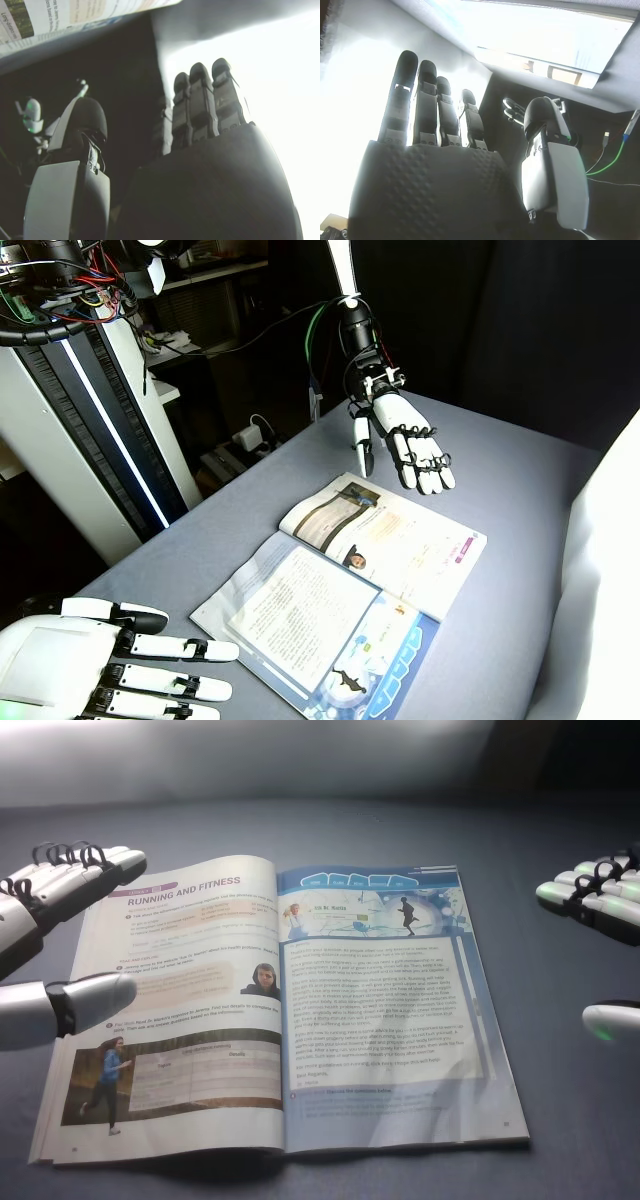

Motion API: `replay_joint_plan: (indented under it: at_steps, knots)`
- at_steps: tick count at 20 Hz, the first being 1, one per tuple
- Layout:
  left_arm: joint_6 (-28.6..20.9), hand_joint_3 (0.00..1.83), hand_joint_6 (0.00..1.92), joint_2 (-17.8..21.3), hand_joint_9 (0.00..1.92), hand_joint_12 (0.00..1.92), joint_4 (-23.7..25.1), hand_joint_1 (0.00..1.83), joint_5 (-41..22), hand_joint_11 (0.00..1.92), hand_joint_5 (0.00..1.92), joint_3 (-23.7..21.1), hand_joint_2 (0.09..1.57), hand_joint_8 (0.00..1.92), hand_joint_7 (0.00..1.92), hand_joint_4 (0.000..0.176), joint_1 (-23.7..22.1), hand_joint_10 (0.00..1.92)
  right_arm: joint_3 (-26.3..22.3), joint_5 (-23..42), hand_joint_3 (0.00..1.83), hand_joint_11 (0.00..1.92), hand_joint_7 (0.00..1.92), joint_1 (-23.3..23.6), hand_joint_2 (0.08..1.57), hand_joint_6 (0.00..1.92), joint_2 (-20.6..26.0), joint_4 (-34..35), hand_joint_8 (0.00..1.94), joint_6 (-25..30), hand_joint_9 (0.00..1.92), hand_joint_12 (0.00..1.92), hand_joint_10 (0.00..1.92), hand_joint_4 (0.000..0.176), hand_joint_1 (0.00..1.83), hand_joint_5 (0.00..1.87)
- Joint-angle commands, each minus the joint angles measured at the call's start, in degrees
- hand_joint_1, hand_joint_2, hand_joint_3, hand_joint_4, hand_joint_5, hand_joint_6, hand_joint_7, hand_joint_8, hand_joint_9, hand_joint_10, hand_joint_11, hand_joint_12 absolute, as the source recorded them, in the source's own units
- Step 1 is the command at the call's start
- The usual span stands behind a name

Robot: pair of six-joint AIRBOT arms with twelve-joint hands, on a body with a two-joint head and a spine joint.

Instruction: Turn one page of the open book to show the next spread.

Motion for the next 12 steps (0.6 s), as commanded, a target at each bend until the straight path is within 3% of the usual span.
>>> replay_joint_plan:
  at_steps: [1,7,10,12]
  knots:
    - [-0.28,0.04,0.00,-0.24,0.00,0.00,-1.03,0.15,-5.64,0.00,0.00,0.14,1.22,0.00,0.00,0.000,-0.53,0.00,0.03,5.74,0.03,0.00,0.00,0.22,1.25,0.00,0.32,0.49,0.00,-0.09,0.00,0.00,0.00,0.000,0.13,0.00]
    - [-0.30,0.04,0.00,-0.30,0.00,0.00,-0.96,0.05,-5.09,0.00,0.00,0.31,1.25,0.00,0.00,0.000,-0.82,0.00,0.10,1.74,0.01,0.00,0.00,1.28,1.23,0.00,0.35,-1.93,0.00,-0.04,0.00,0.00,0.00,0.000,0.03,0.00]
    - [-0.30,0.04,0.00,0.46,0.00,0.00,-1.06,0.09,-4.84,0.00,0.00,0.09,1.28,0.00,0.00,0.000,-0.79,0.00,0.12,-3.36,0.01,0.00,0.00,3.60,1.24,0.00,0.25,-6.16,0.00,0.51,0.00,0.00,0.00,0.000,0.01,0.00]
    - [-0.29,0.04,0.01,1.11,0.00,0.00,-1.20,0.21,-4.76,0.00,0.03,-0.23,1.29,0.00,0.00,0.000,-0.46,0.00,0.63,-7.60,0.00,0.00,0.00,5.63,1.22,0.00,-0.60,-10.82,0.00,2.69,0.00,0.00,0.00,0.000,0.00,0.00]
